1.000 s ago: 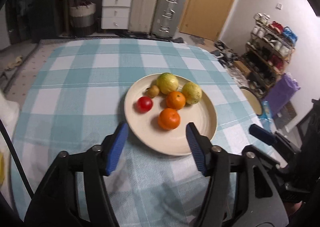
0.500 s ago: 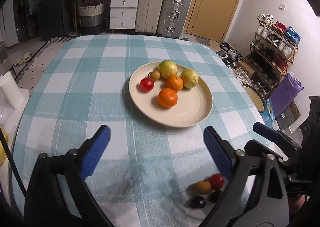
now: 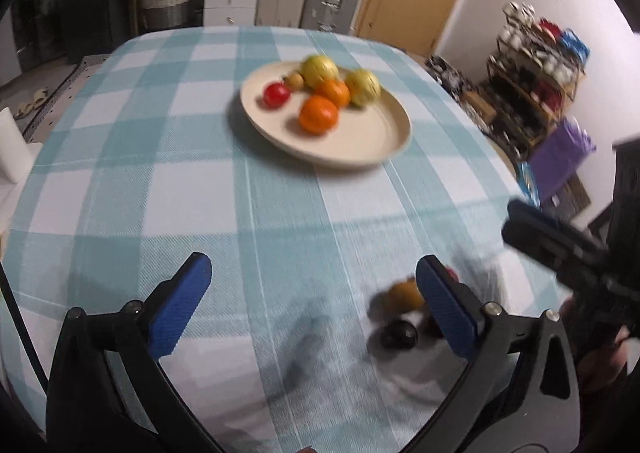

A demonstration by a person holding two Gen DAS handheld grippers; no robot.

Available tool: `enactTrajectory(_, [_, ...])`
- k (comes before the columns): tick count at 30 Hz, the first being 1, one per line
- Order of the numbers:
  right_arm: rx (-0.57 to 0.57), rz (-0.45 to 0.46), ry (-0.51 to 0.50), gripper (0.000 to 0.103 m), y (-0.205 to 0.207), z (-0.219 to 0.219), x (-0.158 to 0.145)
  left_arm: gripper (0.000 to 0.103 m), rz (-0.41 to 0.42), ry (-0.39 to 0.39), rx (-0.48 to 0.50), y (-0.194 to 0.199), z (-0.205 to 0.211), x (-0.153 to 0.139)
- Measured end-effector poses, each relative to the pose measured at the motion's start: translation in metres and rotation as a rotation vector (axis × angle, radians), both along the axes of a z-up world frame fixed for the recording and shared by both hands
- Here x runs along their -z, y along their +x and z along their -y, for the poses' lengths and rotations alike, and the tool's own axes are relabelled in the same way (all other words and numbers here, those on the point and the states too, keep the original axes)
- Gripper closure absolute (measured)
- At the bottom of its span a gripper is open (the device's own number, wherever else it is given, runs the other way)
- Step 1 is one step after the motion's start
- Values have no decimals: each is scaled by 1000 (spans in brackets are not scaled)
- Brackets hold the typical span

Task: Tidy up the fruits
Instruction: 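Withdraw both open grippers from the plate to the remaining plums and tomato, then close the left gripper around a dark plum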

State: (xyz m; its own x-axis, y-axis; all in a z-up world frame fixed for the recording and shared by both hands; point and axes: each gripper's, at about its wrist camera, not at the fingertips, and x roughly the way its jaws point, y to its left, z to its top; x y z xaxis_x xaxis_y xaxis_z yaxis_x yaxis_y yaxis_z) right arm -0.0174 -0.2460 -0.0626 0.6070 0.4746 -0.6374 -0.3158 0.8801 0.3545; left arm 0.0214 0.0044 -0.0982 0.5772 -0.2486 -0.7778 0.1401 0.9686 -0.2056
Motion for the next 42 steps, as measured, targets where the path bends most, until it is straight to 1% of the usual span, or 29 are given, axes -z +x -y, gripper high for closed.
enactTrajectory(4, [11, 5, 1, 10, -5, 5, 0, 1, -16, 28, 36, -10, 12, 8])
enactTrajectory(9, [12, -4, 7, 10, -8, 8, 2, 1, -33, 30, 50, -18, 18, 14])
enactTrajectory(12, [14, -6, 6, 10, -10, 8, 3, 1, -52, 9, 79, -20, 22, 20])
enactTrajectory(18, [12, -5, 1, 10, -11, 9, 3, 1, -74, 23, 107, -23, 32, 28])
enactTrajectory(25, [11, -4, 3, 9, -12, 11, 3, 2, -60, 72, 123, -28, 40, 29])
enactTrajectory(27, [12, -5, 1, 10, -12, 11, 4, 3, -52, 87, 129, -29, 42, 29])
enactTrajectory(28, [12, -7, 1, 9, -13, 10, 4, 5, -50, 94, 135, -30, 43, 30])
enactTrajectory(30, [13, -9, 1, 9, -13, 11, 5, 14, -53, 91, 144, -30, 44, 31])
enactTrajectory(31, [14, -10, 1, 9, -13, 11, 5, 16, -55, 90, 146, -30, 44, 31])
enactTrajectory(32, [15, -11, 1, 9, -13, 11, 5, 20, -59, 88, 147, -30, 44, 32])
enactTrajectory(34, [16, -11, 3, 9, -14, 12, 6, 26, -62, 75, 153, -29, 43, 33])
enactTrajectory(36, [17, -14, 1, 9, -14, 12, 6, 35, -62, 58, 166, -30, 43, 34])
enactTrajectory(37, [17, -17, 1, 9, -14, 12, 7, 38, -64, 52, 170, -31, 43, 35])
enactTrajectory(39, [19, -21, 5, 10, -14, 13, 8, 49, -69, 40, 179, -31, 42, 36])
enactTrajectory(40, [20, -23, 6, 10, -14, 13, 8, 53, -63, 27, 187, -32, 42, 35])
enactTrajectory(42, [20, -24, 6, 10, -14, 13, 9, 67, -63, 3, 206, -33, 42, 34])
